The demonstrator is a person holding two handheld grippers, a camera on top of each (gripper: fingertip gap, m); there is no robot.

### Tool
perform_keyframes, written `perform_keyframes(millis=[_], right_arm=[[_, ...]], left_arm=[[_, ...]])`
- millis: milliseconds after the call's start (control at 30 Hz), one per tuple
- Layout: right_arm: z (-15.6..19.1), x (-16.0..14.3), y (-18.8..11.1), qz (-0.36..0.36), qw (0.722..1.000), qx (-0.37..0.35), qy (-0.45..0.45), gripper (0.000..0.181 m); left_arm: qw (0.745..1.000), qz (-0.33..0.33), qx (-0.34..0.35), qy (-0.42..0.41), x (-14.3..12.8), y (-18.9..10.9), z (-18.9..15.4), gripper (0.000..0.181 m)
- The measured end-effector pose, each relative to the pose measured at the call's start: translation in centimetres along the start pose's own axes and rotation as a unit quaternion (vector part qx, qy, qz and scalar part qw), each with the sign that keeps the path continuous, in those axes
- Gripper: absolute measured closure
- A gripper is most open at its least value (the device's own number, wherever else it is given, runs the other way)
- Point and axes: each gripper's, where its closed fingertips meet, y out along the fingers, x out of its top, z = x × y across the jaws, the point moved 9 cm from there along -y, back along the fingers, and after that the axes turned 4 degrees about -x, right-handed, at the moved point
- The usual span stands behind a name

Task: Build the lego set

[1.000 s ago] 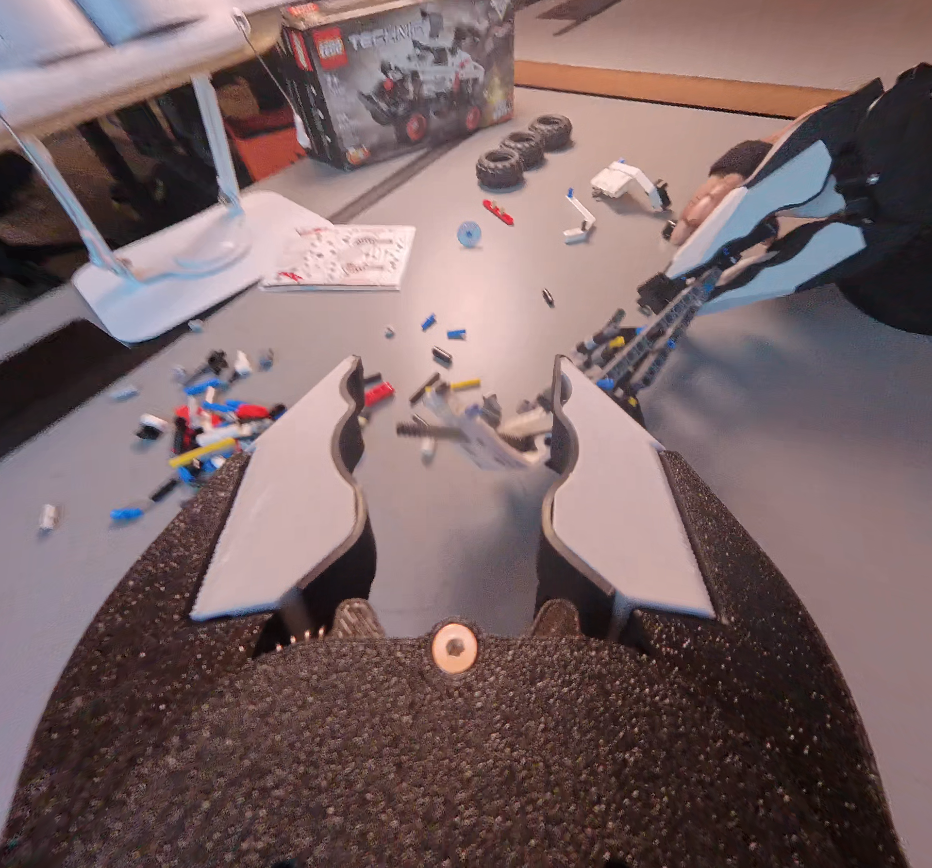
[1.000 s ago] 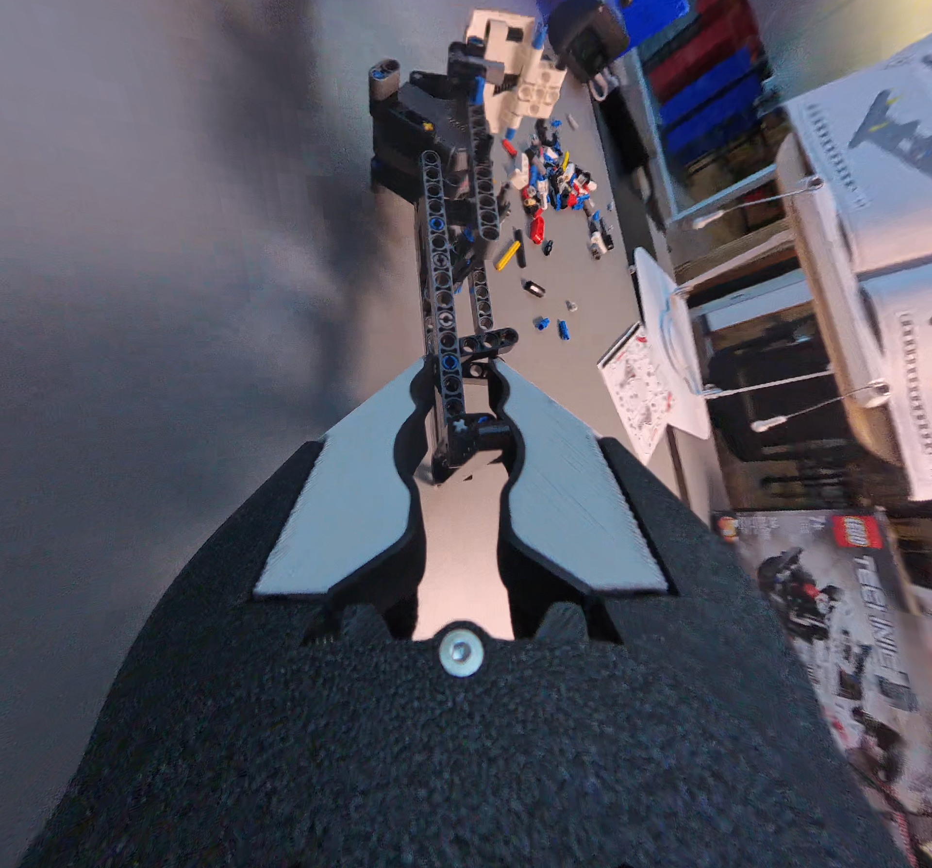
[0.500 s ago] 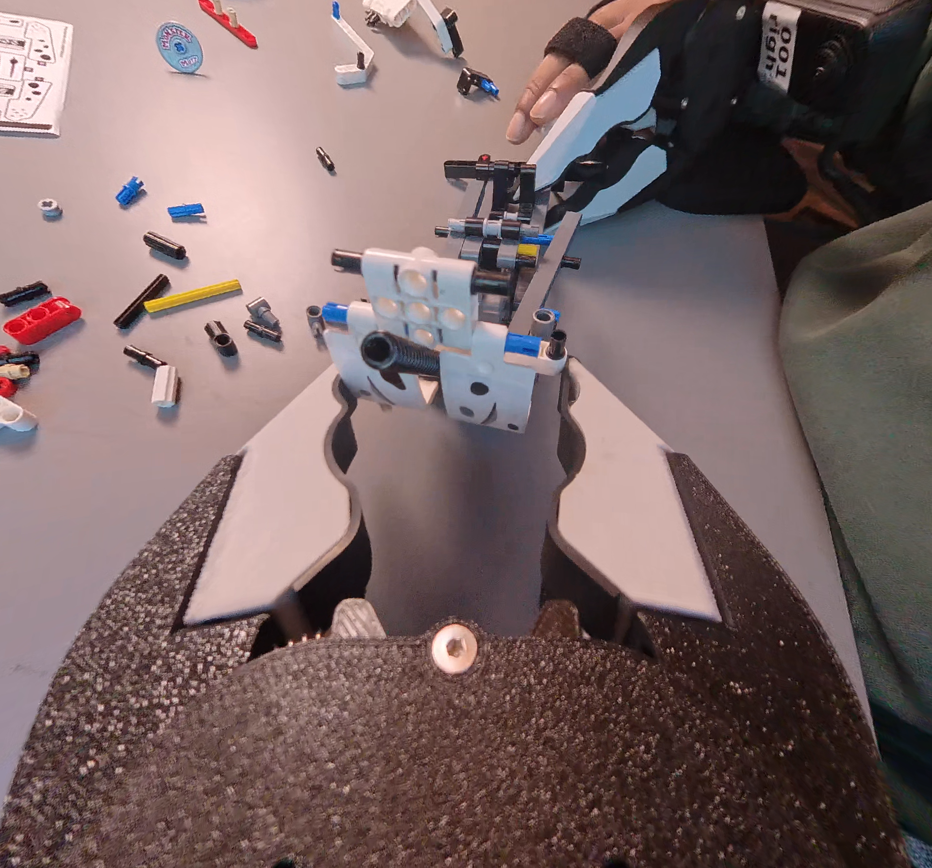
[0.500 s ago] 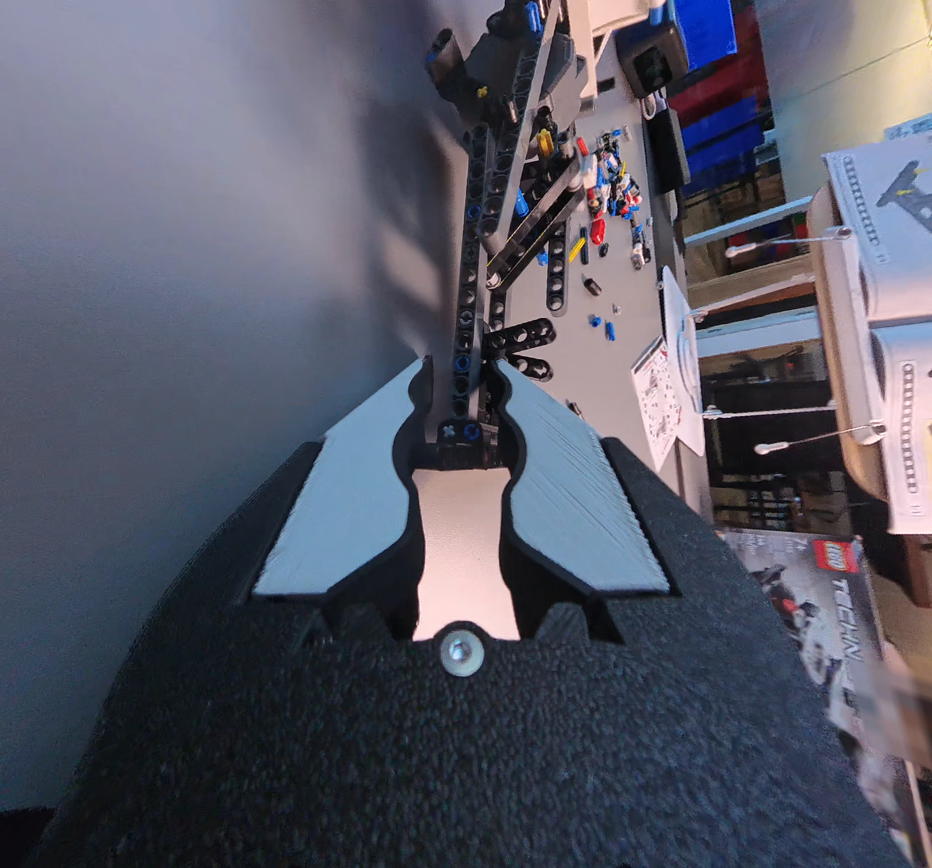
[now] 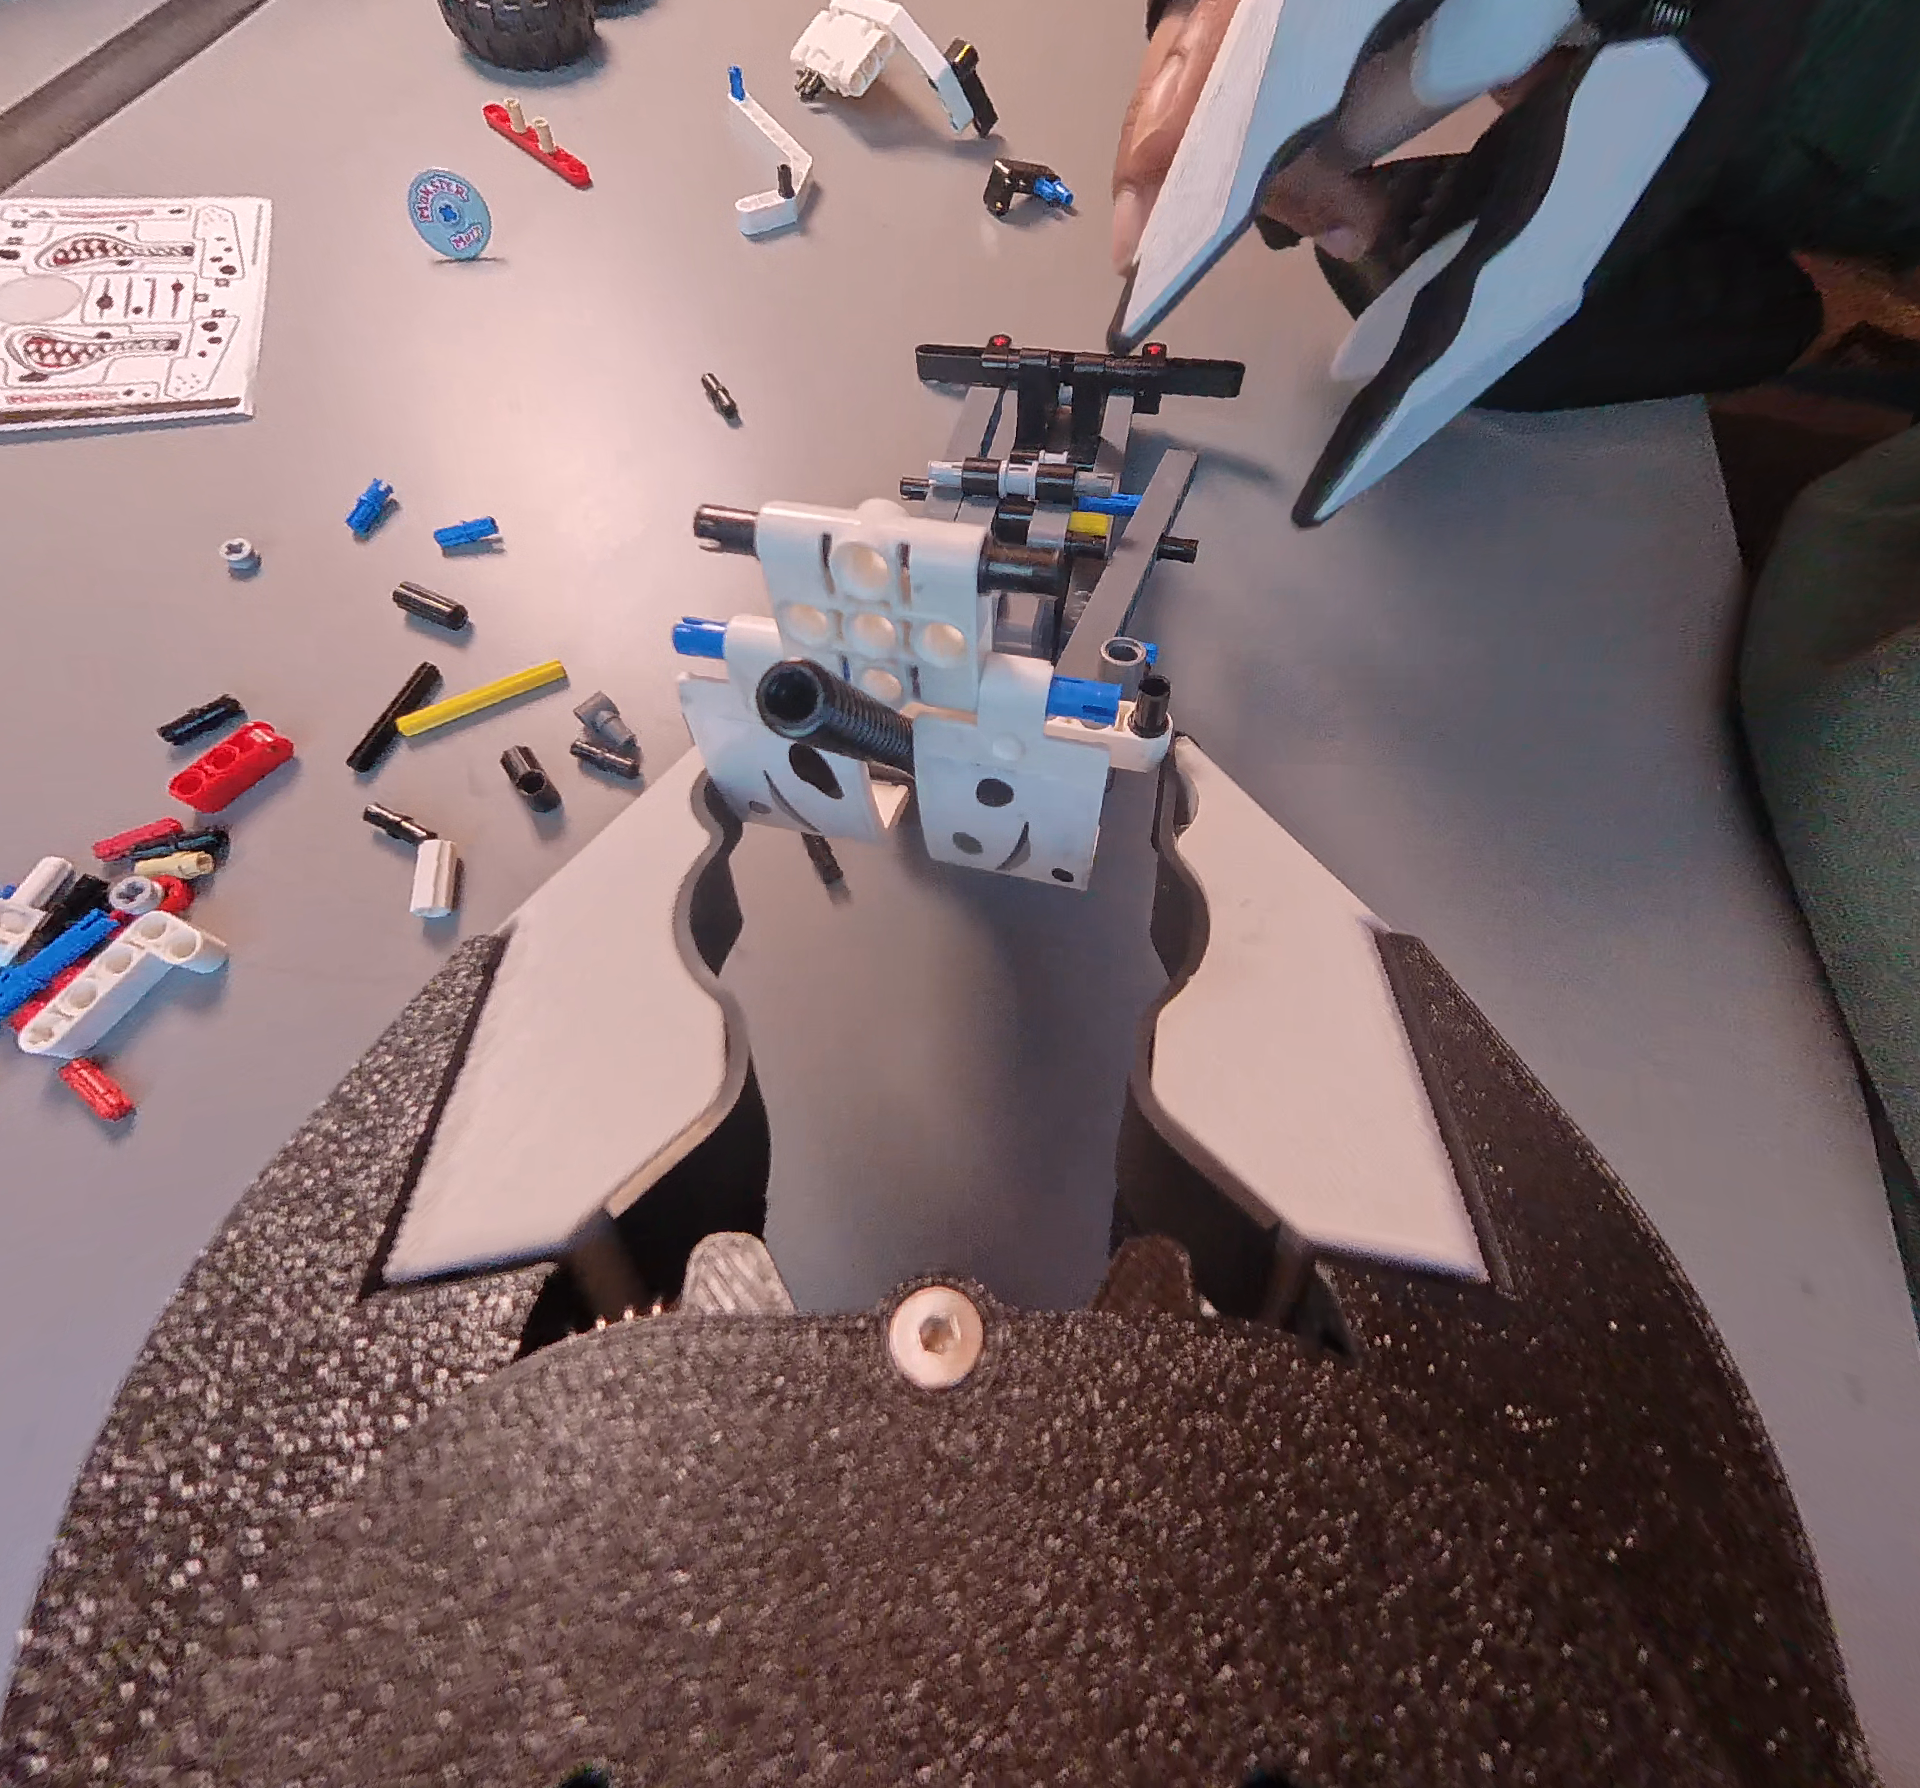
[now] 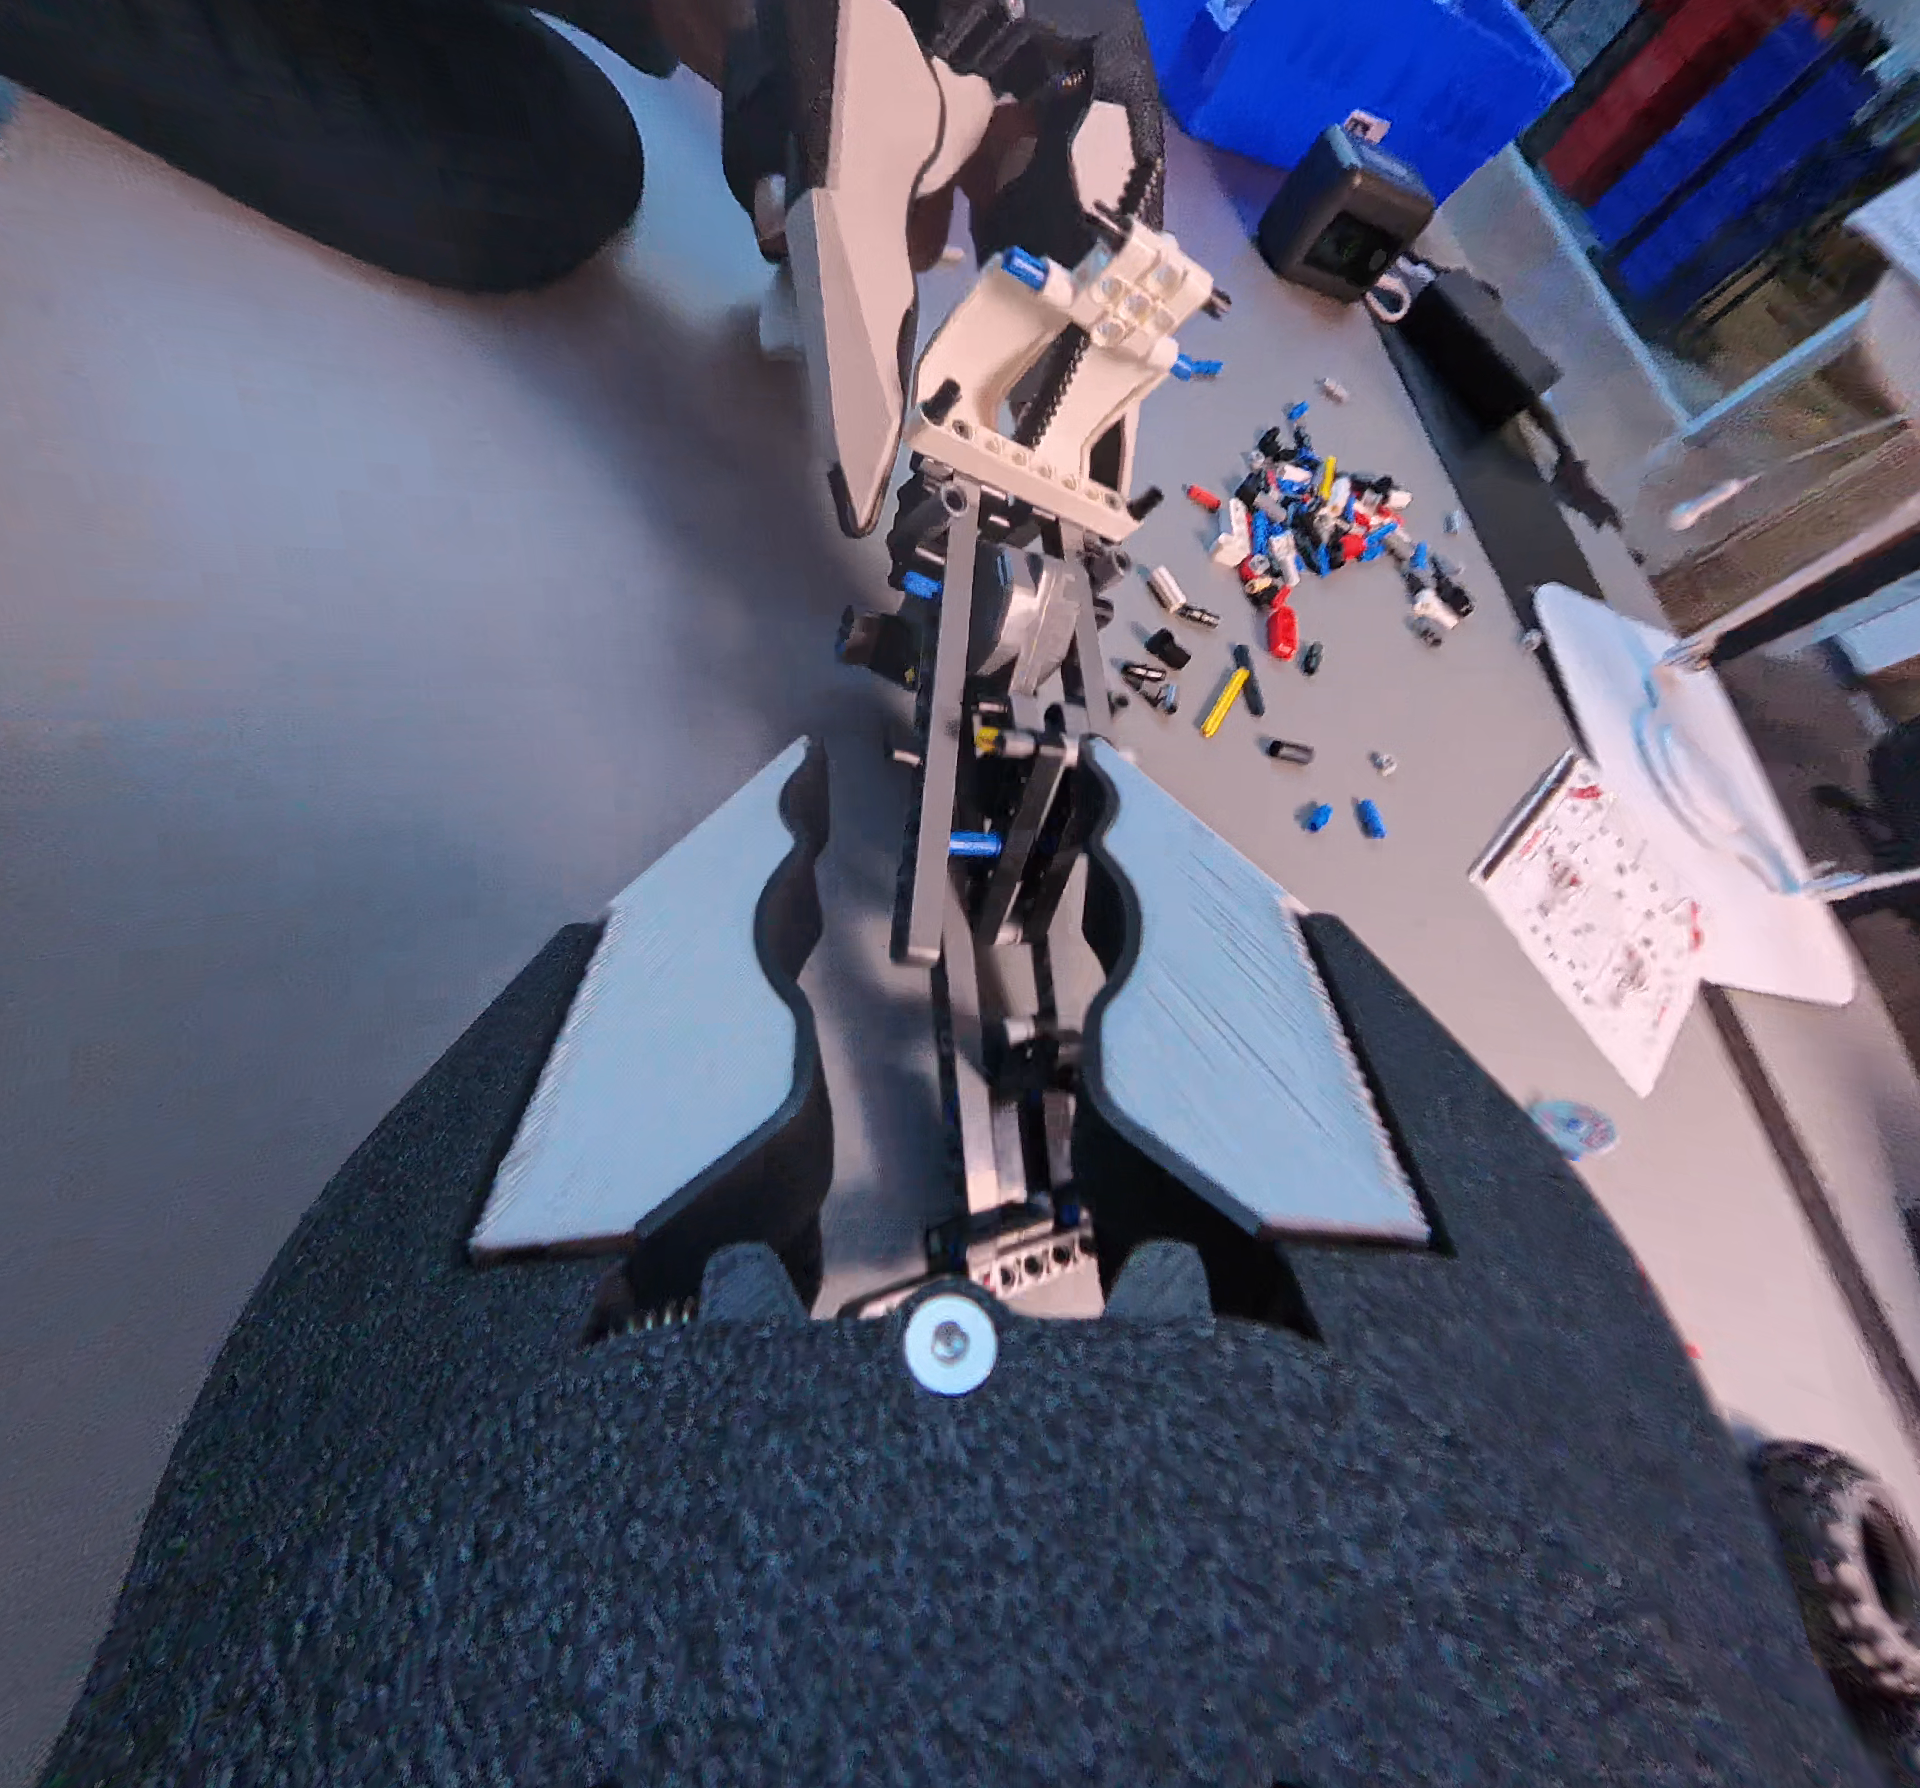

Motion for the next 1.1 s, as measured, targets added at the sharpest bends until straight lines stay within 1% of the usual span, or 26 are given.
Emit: perform_keyframes(millis=[67,133,167,200,233,267,333,400,433,533,600,667,733,767,800,833,867,933,1000,1100], right_arm=[[0.5,0.4,1.9,0.011,0.998,-0.031,-0.058,0.134],[0.8,0.8,3.2,0.014,0.991,-0.071,-0.110,0.143],[0.9,0.9,3.7,0.013,0.988,-0.078,-0.135,0.150],[0.9,1.0,4.1,0.014,0.984,-0.088,-0.156,0.163],[0.8,1.1,4.3,0.014,0.980,-0.104,-0.172,0.171],[0.5,1.1,4.4,0.011,0.979,-0.108,-0.174,0.172],[-0.1,1.2,4.3,-0.004,0.987,-0.093,-0.132,0.172],[-0.9,1.2,3.9,-0.030,0.993,-0.082,-0.082,0.172],[-1.4,1.1,3.6,-0.043,0.994,-0.079,-0.056,0.172],[-2.9,1.2,2.6,-0.093,0.993,-0.061,0.028,0.172],[-3.6,1.4,1.9,-0.132,0.988,-0.038,0.074,0.172],[-4.0,1.6,1.3,-0.162,0.982,-0.017,0.098,0.172],[-4.1,1.9,0.7,-0.190,0.974,0.008,0.121,0.171],[-4.2,2.0,0.5,-0.203,0.970,0.016,0.130,0.171],[-4.4,1.9,0.2,-0.211,0.967,0.020,0.139,0.171],[-4.6,1.7,0.0,-0.218,0.964,0.026,0.149,0.171],[-4.8,1.5,-0.1,-0.221,0.962,0.032,0.157,0.171],[-5.0,1.2,-0.3,-0.228,0.958,0.039,0.169,0.171],[-5.1,1.4,-0.2,-0.225,0.959,0.025,0.169,0.170],[-5.1,1.8,-0.2,-0.205,0.967,0.001,0.152,0.169]], left_arm=[[1.000,0.008,0.006,-0.020,0.1,0.1,0.1,0.101],[0.999,0.009,0.011,-0.046,0.3,0.1,0.3,0.101],[0.998,0.006,0.008,-0.063,0.5,0.1,0.4,0.101],[0.997,-0.002,0.002,-0.079,0.7,0.1,0.5,0.101],[0.996,-0.009,-0.006,-0.093,0.9,0.1,0.5,0.101],[0.995,-0.017,-0.009,-0.103,0.9,0.1,0.7,0.101],[0.991,-0.054,-0.028,-0.119,1.0,-0.4,0.9,0.101],[0.983,-0.108,-0.069,-0.134,1.3,-1.0,0.7,0.087],[0.980,-0.121,-0.076,-0.137,1.3,-1.2,0.7,0.085],[0.983,-0.112,-0.059,-0.134,0.9,-0.4,0.6,0.083],[0.979,-0.124,-0.063,-0.147,1.2,0.4,0.5,0.085],[0.968,-0.163,-0.091,-0.169,2.2,0.8,0.3,0.094],[0.951,-0.209,-0.128,-0.191,3.2,1.0,0.0,0.111],[0.943,-0.226,-0.148,-0.197,3.6,1.1,-0.2,0.116],[0.936,-0.237,-0.168,-0.199,4.0,1.2,-0.6,0.127],[0.935,-0.243,-0.166,-0.199,4.4,1.3,-0.8,0.135],[0.939,-0.241,-0.153,-0.191,4.6,1.4,-1.0,0.140],[0.949,-0.229,-0.123,-0.178,4.9,1.6,-1.3,0.144],[0.953,-0.225,-0.092,-0.178,5.2,1.5,-1.3,0.148],[0.951,-0.228,-0.070,-0.199,5.0,1.5,-1.0,0.154]])
